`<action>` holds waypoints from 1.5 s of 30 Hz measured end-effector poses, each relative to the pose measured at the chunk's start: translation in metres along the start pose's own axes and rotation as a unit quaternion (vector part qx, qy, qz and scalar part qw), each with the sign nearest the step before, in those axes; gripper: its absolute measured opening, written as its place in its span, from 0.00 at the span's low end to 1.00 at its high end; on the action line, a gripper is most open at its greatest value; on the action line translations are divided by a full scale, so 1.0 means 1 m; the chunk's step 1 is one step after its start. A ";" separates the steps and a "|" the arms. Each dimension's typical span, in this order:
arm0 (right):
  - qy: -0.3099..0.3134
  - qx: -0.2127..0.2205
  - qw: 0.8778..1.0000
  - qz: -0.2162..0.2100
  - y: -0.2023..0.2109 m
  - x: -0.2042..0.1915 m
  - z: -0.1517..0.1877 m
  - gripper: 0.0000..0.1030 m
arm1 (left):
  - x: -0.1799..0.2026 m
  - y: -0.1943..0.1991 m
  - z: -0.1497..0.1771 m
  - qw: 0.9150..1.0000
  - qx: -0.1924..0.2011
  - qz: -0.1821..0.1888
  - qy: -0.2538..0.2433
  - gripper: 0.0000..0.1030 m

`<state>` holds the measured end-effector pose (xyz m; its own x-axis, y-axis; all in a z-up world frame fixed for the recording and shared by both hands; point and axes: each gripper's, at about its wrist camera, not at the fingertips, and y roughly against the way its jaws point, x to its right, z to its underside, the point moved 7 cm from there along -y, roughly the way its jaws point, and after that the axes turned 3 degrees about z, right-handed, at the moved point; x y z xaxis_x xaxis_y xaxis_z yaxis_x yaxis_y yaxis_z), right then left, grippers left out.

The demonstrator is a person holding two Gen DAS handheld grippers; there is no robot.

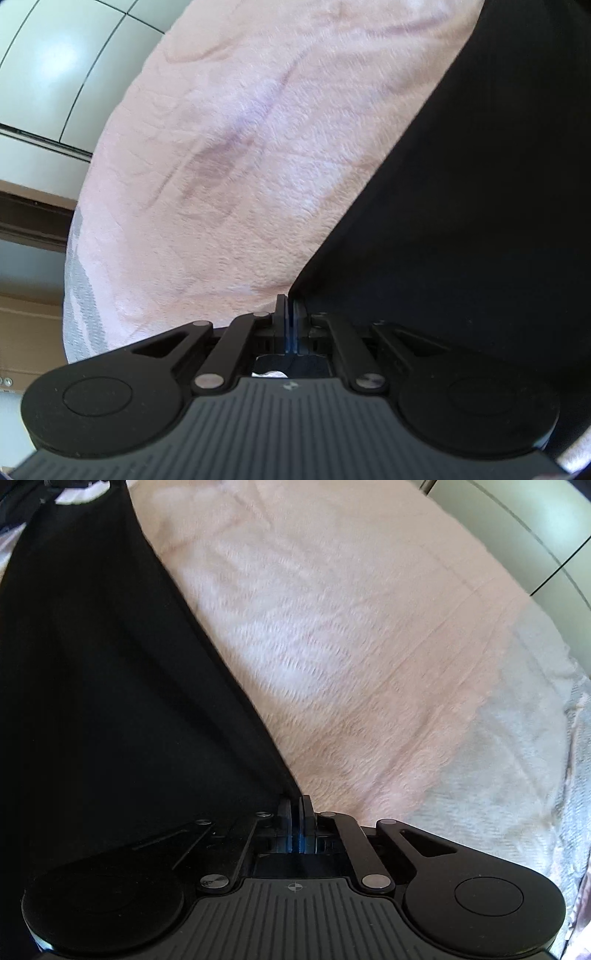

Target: Fold clothes

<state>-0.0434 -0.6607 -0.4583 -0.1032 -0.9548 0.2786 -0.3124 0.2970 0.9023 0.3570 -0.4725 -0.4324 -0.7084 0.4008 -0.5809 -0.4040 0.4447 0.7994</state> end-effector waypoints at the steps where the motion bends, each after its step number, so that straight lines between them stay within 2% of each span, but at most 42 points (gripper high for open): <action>1: -0.022 -0.004 1.000 0.002 -0.003 0.002 0.001 0.08 | -0.001 -0.001 0.001 1.000 -0.003 -0.004 0.000 0.08; 3: -0.064 -0.004 0.997 0.034 0.003 0.008 0.002 0.48 | -0.009 0.003 0.005 1.000 -0.003 -0.017 0.002 0.13; 4: -0.080 -0.001 0.995 0.054 0.009 0.011 0.002 0.51 | -0.014 0.007 0.009 1.000 -0.005 -0.026 0.007 0.14; 7: -0.116 -0.005 0.988 0.100 0.038 0.005 0.005 0.51 | -0.037 0.026 0.025 0.998 -0.016 -0.056 0.037 0.14; 8: -0.132 0.004 0.986 0.103 0.051 -0.002 0.004 0.51 | -0.042 0.034 0.030 0.997 -0.016 -0.061 0.046 0.14; 10: -0.167 0.033 0.982 0.078 0.080 -0.029 0.001 0.51 | -0.042 0.058 0.040 0.997 -0.007 -0.058 0.057 0.14; 13: -0.196 0.061 0.979 0.016 0.105 -0.083 -0.002 0.51 | -0.013 0.088 0.055 0.999 0.005 -0.026 0.047 0.14; 15: -0.200 0.047 0.979 -0.009 0.106 -0.116 0.006 0.51 | 0.013 0.098 0.066 0.999 0.006 0.003 0.041 0.14; 17: -0.214 0.012 0.977 -0.022 0.099 -0.139 0.022 0.51 | 0.044 0.093 0.080 0.999 -0.011 0.031 0.014 0.14; 19: -0.244 -0.020 0.969 -0.016 0.094 -0.148 0.037 0.51 | 0.070 0.087 0.094 0.998 -0.029 0.038 -0.032 0.14; 20: -0.242 -0.023 0.970 -0.003 0.099 -0.152 0.036 0.51 | 0.077 0.088 0.099 0.998 -0.030 0.034 -0.040 0.14; 21: -0.234 -0.020 0.972 0.013 0.106 -0.154 0.032 0.51 | 0.081 0.090 0.103 0.998 -0.027 0.031 -0.042 0.15; 23: -0.211 -0.001 0.977 0.015 0.118 -0.169 0.012 0.51 | 0.086 0.092 0.107 0.998 -0.018 0.023 -0.050 0.20; 25: -0.186 0.020 0.982 0.013 0.129 -0.184 -0.009 0.51 | 0.092 0.094 0.112 0.998 -0.009 0.014 -0.058 0.33; 26: -0.178 0.028 0.984 0.008 0.131 -0.193 -0.019 0.51 | 0.094 0.095 0.114 0.998 -0.005 0.010 -0.062 0.34; 29: -0.158 0.037 0.987 -0.008 0.128 -0.217 -0.047 0.51 | 0.105 0.084 0.112 0.993 0.017 -0.010 -0.119 0.48; 34: -0.146 0.039 0.988 -0.009 0.131 -0.249 -0.061 0.52 | 0.123 0.057 0.113 0.979 0.031 -0.051 -0.196 0.49; 35: -0.150 0.035 0.988 -0.008 0.130 -0.251 -0.059 0.52 | 0.122 0.055 0.112 0.979 0.033 -0.057 -0.195 0.49; 36: -0.156 0.030 0.987 -0.004 0.132 -0.253 -0.055 0.52 | 0.118 0.054 0.111 0.981 0.033 -0.060 -0.182 0.44; 37: -0.164 0.025 0.986 0.000 0.135 -0.255 -0.052 0.52 | 0.113 0.054 0.109 0.983 0.032 -0.064 -0.169 0.23; 38: -0.166 0.027 0.986 0.005 0.137 -0.257 -0.052 0.52 | 0.107 0.055 0.109 0.986 0.032 -0.066 -0.147 0.19; 40: -0.167 0.037 0.985 0.015 0.141 -0.260 -0.053 0.55 | 0.092 0.063 0.107 0.991 0.039 -0.073 -0.106 0.19; 42: -0.155 0.060 0.986 0.013 0.146 -0.267 -0.068 0.61 | 0.080 0.073 0.107 0.995 0.043 -0.064 -0.069 0.21; 44: -0.131 0.089 0.987 0.003 0.151 -0.278 -0.089 0.66 | 0.074 0.082 0.108 0.997 0.040 -0.056 -0.042 0.30; 45: -0.114 0.107 0.988 -0.003 0.149 -0.287 -0.103 0.67 | 0.072 0.088 0.109 0.997 0.039 -0.053 -0.026 0.42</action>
<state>0.0370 -0.3429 -0.3694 -0.3036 -0.9376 0.1692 -0.5031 0.3086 0.8072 0.3338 -0.3171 -0.4208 -0.6326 0.3873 -0.6707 -0.4281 0.5468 0.7195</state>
